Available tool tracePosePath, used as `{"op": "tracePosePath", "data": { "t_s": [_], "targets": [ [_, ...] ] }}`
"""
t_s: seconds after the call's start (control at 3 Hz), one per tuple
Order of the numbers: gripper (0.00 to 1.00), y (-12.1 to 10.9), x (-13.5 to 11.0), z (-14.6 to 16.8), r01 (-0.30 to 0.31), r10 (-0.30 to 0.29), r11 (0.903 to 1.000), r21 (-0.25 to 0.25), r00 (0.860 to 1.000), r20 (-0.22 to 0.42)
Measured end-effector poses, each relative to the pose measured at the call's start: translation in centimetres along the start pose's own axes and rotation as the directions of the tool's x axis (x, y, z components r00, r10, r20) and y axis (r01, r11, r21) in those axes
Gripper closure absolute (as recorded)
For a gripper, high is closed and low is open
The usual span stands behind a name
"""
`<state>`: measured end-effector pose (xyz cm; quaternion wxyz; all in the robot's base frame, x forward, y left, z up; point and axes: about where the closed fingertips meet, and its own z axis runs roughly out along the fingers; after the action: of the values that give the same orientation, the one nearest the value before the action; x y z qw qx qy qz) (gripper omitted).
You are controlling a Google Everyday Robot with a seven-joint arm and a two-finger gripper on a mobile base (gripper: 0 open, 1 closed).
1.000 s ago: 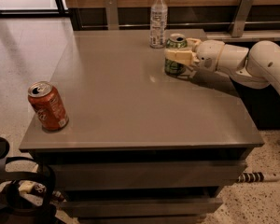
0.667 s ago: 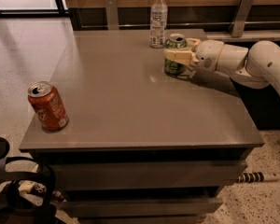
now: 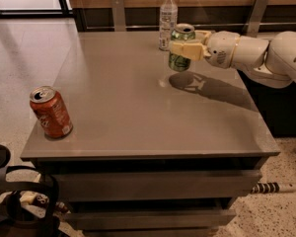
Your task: Move green can near coke can
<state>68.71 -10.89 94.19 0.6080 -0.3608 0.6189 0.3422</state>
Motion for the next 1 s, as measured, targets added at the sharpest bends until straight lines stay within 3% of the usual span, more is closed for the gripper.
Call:
{"op": "tracePosePath", "data": {
  "t_s": [0.33, 0.67, 1.0],
  "targets": [
    [1.0, 4.2, -0.4, -0.2, -0.003, 0.003, 0.9999, 0.01, 1.0, -0.003],
    [1.0, 10.8, 1.1, 0.6, -0.006, 0.004, 0.9988, -0.049, 0.999, -0.037],
    [1.0, 15.4, 2.4, 1.3, 0.001, -0.008, 0.993, -0.118, 0.998, -0.062]
  ]
}}
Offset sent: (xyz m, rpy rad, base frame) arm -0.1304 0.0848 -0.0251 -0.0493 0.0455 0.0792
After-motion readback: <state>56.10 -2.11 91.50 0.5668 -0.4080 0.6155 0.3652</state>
